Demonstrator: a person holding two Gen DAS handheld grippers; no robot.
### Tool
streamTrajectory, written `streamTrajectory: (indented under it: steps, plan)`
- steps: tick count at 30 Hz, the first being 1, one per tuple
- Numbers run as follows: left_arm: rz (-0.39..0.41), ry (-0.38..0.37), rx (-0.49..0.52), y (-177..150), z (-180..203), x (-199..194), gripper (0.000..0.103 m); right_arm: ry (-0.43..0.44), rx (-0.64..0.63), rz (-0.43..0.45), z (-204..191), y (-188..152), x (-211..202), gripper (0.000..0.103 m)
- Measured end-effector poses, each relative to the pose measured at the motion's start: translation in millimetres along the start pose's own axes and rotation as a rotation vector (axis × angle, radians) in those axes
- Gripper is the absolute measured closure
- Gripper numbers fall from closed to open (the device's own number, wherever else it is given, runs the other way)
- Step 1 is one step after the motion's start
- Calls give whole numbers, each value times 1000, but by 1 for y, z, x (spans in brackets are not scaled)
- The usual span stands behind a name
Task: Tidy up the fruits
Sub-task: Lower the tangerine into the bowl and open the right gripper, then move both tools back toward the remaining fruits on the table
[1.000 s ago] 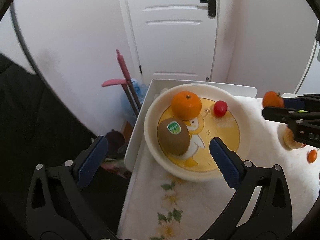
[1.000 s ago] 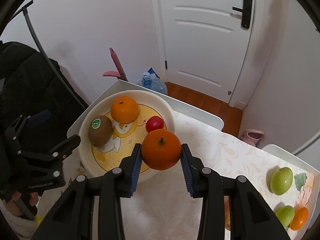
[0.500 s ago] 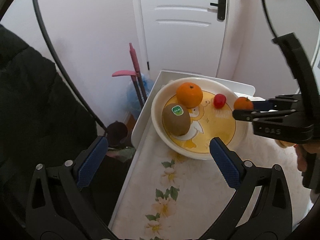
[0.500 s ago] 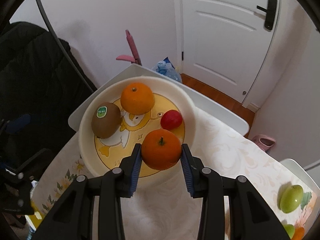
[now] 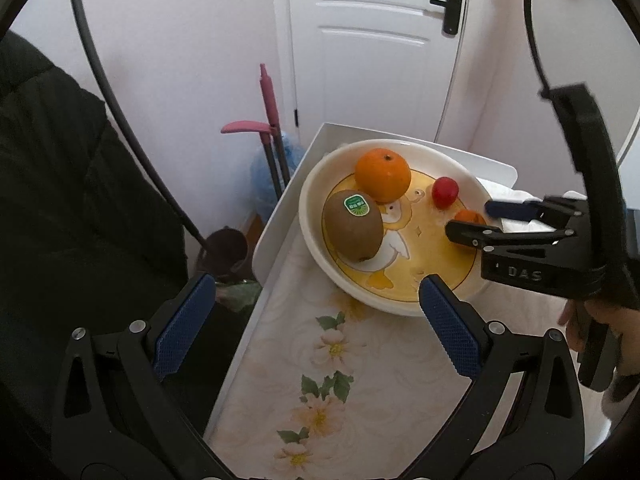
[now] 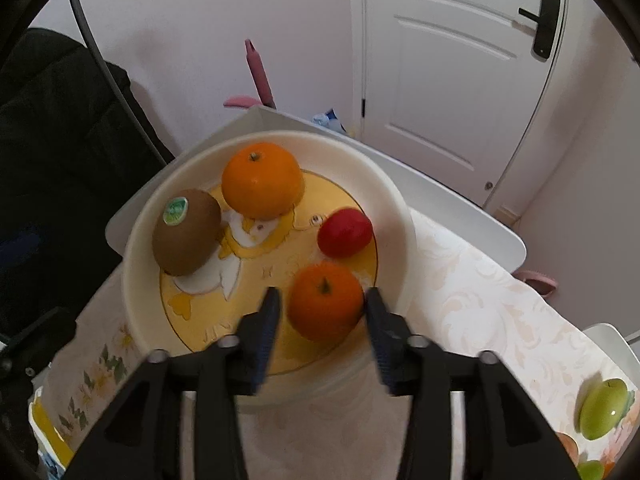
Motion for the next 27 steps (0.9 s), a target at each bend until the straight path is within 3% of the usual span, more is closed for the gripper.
streamTrajectory:
  steps: [1,2,4,15,27]
  plan:
    - [0,-1,6,0,0,-1,0,15,2,19,-1,1,-3,40]
    - [-1,-2,10,-1,0,-2,0,23,3,33,-1,2,-5,19]
    - [-2,-3,15,0,-1,-3,0,14,-1,53,-2,4,-9,1]
    - [24,-18,46,8,-1,-28,0,6,38,76,-1,7,-32,1]
    - [102,-72,92,28,3,-79,0,-30,59,97,-20,4,-96,1]
Point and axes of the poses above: each gripper's, at about its wrist camera, not at the fingertips, and x roughly the way its jaws point, z to its right, y to its top, the point moved 2 cm from there along x, roughly the way its jaws point, and after that the axes turned 7 degrees about -x, right-handed, at the moved point
